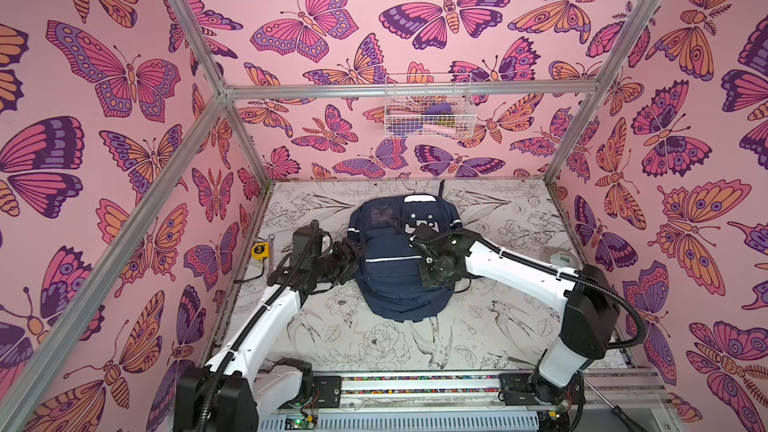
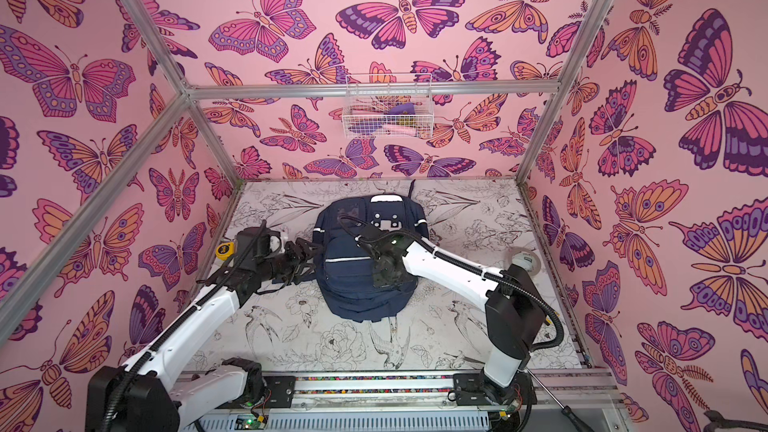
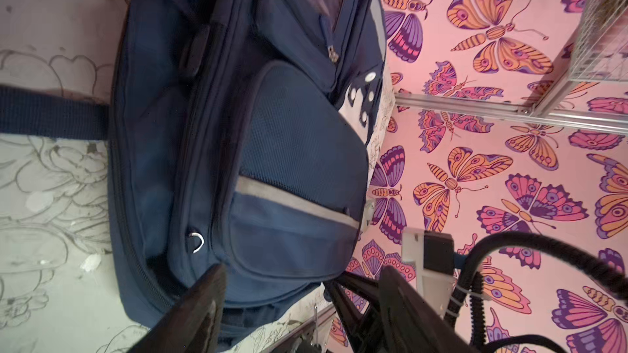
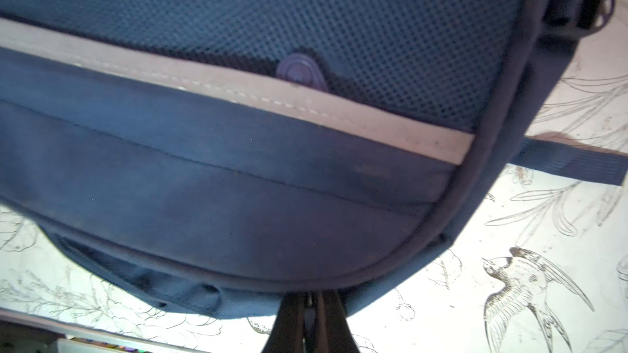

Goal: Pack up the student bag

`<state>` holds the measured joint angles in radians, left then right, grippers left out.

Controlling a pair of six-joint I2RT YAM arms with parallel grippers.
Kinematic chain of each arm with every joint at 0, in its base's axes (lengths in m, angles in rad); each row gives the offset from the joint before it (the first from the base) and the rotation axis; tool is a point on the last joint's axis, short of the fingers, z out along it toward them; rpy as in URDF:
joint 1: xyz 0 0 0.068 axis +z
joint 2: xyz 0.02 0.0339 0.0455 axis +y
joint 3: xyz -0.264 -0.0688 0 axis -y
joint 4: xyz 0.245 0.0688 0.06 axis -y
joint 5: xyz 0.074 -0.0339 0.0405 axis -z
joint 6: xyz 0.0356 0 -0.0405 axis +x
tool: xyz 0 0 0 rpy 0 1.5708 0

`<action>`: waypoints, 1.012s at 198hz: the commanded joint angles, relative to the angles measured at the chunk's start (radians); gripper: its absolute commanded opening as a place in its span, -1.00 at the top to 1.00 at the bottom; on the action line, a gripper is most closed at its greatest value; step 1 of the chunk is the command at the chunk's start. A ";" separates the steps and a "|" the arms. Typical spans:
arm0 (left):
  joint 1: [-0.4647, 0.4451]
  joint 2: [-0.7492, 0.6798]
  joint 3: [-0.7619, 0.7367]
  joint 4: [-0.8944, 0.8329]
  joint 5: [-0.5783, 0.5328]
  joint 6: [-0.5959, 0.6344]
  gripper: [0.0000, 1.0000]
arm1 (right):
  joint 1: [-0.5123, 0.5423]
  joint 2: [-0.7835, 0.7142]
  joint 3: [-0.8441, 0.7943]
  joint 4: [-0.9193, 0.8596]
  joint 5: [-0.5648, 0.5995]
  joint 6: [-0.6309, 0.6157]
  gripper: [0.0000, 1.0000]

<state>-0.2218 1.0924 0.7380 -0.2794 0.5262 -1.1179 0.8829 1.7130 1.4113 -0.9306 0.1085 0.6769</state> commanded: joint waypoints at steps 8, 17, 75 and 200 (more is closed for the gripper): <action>-0.106 -0.048 -0.012 -0.084 -0.037 -0.098 -0.59 | 0.001 -0.035 0.013 0.065 -0.065 -0.023 1.00; -0.156 -0.042 -0.011 -0.084 -0.056 -0.138 -0.60 | 0.001 -0.042 0.007 0.073 -0.065 -0.022 1.00; -0.295 0.151 0.043 0.083 -0.101 -0.235 -0.47 | 0.001 -0.110 -0.083 0.131 -0.081 -0.004 1.00; -0.289 0.261 0.055 0.138 -0.131 -0.204 1.00 | -0.058 -0.214 -0.175 0.111 -0.054 -0.104 1.00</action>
<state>-0.5194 1.3701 0.8196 -0.1577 0.4366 -1.3361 0.8589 1.5551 1.2560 -0.7448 0.0338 0.6472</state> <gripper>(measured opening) 0.057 0.094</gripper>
